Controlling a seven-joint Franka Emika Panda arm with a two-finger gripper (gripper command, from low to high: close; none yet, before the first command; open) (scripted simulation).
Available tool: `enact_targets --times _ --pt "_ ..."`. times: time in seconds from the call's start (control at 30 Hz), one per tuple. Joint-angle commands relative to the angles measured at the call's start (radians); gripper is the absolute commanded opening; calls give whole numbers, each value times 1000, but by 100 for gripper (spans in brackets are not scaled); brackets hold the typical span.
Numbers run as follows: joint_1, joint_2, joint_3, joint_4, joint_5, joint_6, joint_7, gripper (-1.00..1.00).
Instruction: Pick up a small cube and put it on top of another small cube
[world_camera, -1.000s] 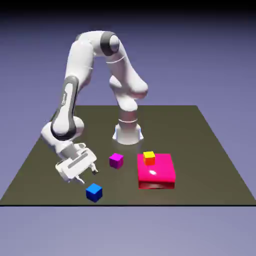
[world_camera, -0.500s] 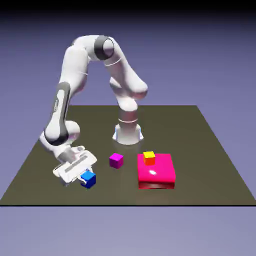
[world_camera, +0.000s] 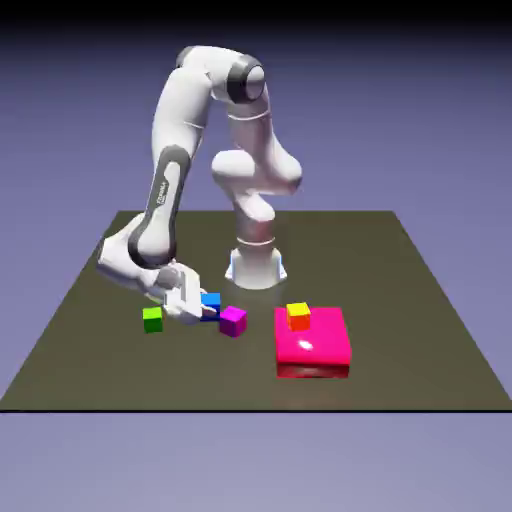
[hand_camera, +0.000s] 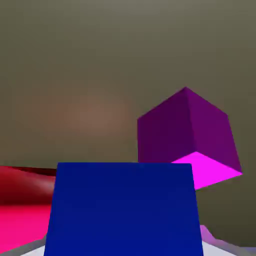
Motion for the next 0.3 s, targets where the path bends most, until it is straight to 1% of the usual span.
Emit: enact_targets --times 0.0,0.03,0.13,0.17,0.2,0.27 --pt "29 -12 -30 -12 -28 -19 -13 -100" --pt "29 -12 -30 -12 -28 -19 -13 -100" --pt "61 67 36 -88 91 109 -88 -100" --pt "61 67 36 -88 91 109 -88 100" --pt "61 67 36 -88 91 109 -88 100" --pt "39 13 -9 -37 11 22 -37 100"
